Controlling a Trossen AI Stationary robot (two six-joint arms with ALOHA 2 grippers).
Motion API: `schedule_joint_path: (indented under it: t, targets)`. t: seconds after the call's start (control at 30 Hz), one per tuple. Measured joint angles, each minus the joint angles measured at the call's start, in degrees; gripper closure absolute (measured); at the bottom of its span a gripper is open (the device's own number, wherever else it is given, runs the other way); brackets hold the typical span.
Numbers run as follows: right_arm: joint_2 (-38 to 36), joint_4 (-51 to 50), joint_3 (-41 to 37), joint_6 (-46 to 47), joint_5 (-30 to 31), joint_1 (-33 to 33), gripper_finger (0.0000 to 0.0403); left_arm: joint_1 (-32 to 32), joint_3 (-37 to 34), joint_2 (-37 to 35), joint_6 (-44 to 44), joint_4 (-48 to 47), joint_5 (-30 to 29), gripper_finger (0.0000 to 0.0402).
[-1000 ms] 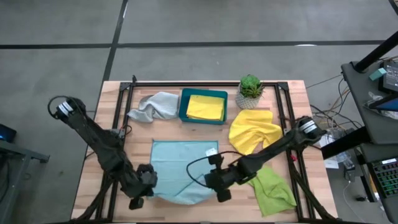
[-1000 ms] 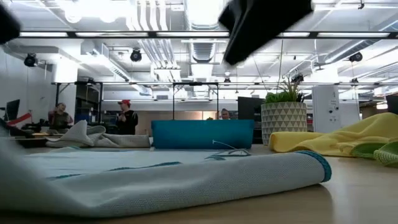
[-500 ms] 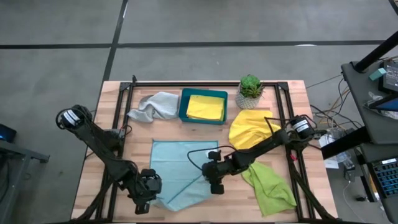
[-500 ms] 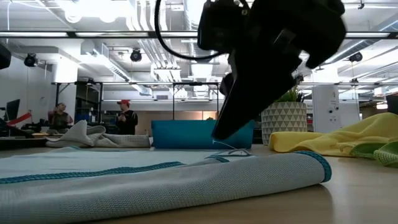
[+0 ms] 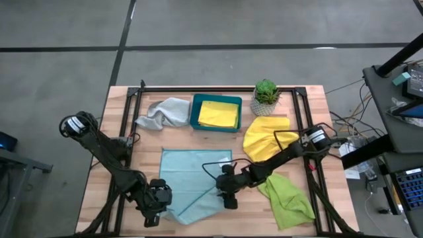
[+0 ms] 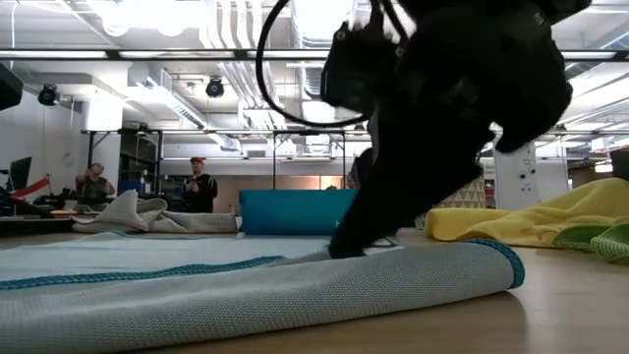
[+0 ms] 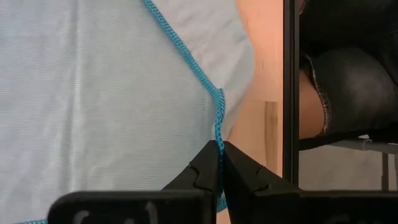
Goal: Fold microfiber towels
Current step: Fold the light blue microfiber cloth
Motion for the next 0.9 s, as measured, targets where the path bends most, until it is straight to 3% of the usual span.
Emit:
schedule_joint_path:
  t: [0.4,0.5,0.67,0.9]
  targets:
    - [0.5,4.6,-0.8,-0.8,0.1,0.0,0.0237,0.0,-0.1,0.0,0.5,0.0,-0.2,0.0402]
    - [2.0,7.0,-0.8,-1.1,0.3,0.0,0.0277,0.0,-0.1,0.0,0.5,0.0,-0.3,0.0402]
    - [3.2,7.9,-0.8,-1.4,0.4,0.0,0.0378,0.0,0.1,-0.1,0.5,0.0,-0.7,0.0402]
    - [-1.5,3.5,-0.4,-3.0,0.0,0.3,0.0393,0.0,0.3,-0.8,0.5,-0.9,-0.7,0.0402]
